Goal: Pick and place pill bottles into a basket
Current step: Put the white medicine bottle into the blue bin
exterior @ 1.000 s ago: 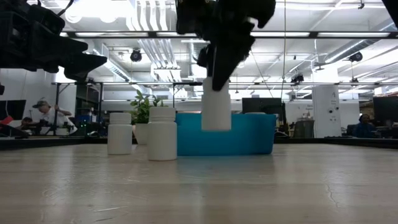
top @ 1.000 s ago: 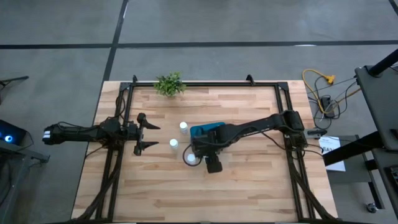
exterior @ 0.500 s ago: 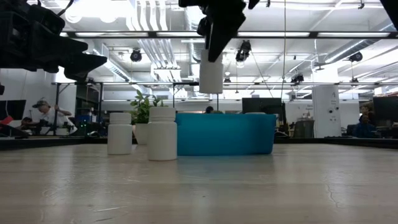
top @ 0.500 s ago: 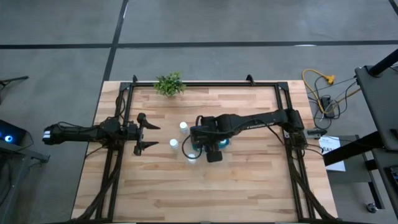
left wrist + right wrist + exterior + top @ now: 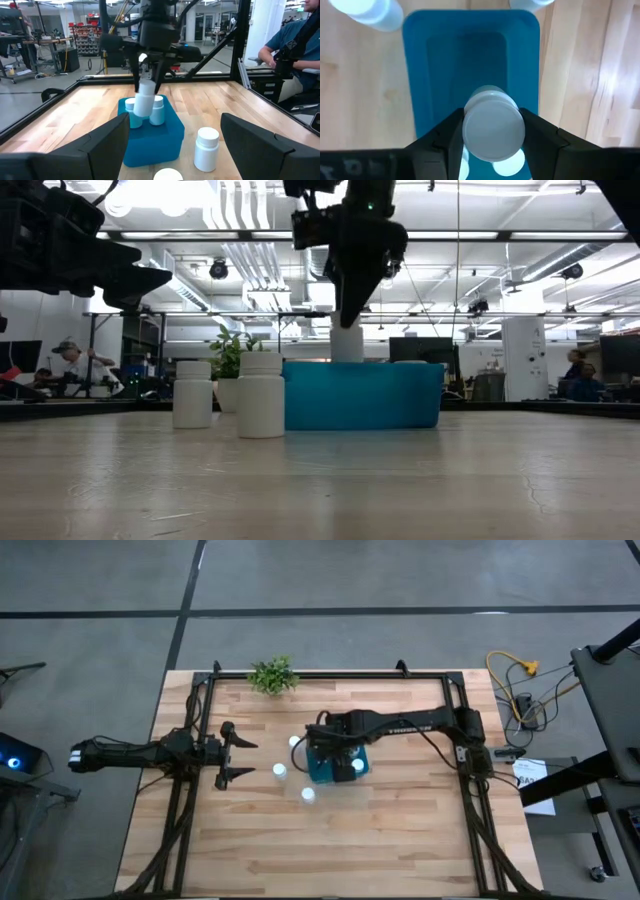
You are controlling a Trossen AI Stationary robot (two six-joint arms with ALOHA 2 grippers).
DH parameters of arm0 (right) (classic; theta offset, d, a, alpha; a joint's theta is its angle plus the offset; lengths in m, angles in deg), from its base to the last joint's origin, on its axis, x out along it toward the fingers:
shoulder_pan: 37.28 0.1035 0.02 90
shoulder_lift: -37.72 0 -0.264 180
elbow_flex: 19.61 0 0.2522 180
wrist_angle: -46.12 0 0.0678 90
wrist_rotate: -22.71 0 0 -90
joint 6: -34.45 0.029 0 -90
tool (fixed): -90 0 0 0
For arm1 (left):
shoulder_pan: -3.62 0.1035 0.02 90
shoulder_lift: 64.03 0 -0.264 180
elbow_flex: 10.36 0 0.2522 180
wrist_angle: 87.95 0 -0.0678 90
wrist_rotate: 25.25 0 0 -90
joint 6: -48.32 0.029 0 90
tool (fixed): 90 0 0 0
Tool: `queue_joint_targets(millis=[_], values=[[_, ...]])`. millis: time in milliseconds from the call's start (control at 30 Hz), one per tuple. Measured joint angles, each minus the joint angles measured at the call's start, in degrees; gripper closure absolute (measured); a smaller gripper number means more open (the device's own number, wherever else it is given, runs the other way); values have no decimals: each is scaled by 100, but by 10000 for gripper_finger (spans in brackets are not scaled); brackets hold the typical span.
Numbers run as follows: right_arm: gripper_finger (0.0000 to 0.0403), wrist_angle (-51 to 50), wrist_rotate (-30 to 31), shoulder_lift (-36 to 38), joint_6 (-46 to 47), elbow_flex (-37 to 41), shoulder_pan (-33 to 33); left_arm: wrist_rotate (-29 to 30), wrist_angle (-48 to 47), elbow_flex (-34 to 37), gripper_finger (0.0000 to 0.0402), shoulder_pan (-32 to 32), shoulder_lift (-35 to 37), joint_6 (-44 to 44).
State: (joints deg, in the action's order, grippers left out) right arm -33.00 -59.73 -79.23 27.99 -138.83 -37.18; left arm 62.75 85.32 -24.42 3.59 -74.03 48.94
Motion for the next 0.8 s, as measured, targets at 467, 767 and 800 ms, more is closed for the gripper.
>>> queue_joint_targets(millis=[467,767,800], values=[[253,334,-4,12,7,522,-62,2,2,1,107,0,0,0],[253,690,-2,25,-4,700,-94,0,2,1,107,2,0,0],[253,713,-1,29,-12,736,-106,1,1,1,107,1,0,-2]])
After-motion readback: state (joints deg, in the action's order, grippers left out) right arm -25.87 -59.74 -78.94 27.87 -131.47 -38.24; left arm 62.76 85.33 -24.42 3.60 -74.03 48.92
